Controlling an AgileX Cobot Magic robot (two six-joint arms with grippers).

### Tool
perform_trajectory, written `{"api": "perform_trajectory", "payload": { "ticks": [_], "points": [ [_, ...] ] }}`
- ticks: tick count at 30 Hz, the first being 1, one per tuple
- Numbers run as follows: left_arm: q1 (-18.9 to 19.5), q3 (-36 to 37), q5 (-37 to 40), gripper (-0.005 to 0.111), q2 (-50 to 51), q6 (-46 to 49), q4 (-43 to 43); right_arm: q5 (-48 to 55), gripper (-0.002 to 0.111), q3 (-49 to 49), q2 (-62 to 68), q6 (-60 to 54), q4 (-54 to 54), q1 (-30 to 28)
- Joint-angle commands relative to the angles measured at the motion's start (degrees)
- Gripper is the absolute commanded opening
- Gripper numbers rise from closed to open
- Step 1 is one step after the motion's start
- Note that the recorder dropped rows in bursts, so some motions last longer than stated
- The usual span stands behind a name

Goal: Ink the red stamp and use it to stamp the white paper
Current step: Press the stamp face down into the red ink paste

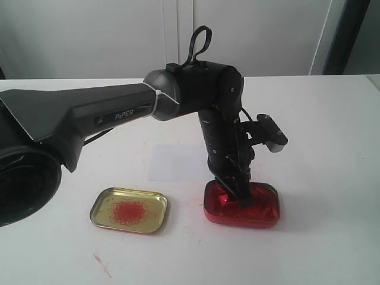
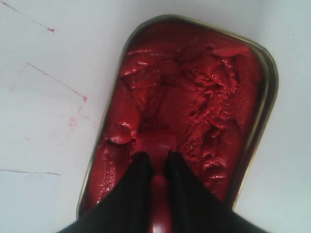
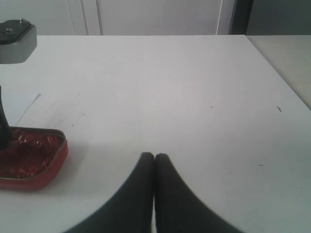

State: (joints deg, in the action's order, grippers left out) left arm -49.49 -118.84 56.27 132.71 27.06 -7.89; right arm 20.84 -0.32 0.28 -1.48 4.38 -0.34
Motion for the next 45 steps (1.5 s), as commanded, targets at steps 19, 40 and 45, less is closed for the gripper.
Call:
{"api": "perform_trajectory", "payload": {
  "ticks": [19,40,45],
  "points": [
    [-4.6,-4.6,6.4,0.0,1.0,-7.6,11.3,-0.8,0.0,0.3,-0.3,0.1,0.1,-0.3],
    [-7.4,-4.6,7.1,0.0,2.3,-9.4,16.2,-0.8,0.0,0.3,-0.3,0.1,0.1,-0.3],
    [-8.2,-4.6,7.6,0.0,2.3,-10.3,19.3,-0.8,0.0,0.3,-0.3,0.1,0.1,-0.3]
  ]
}}
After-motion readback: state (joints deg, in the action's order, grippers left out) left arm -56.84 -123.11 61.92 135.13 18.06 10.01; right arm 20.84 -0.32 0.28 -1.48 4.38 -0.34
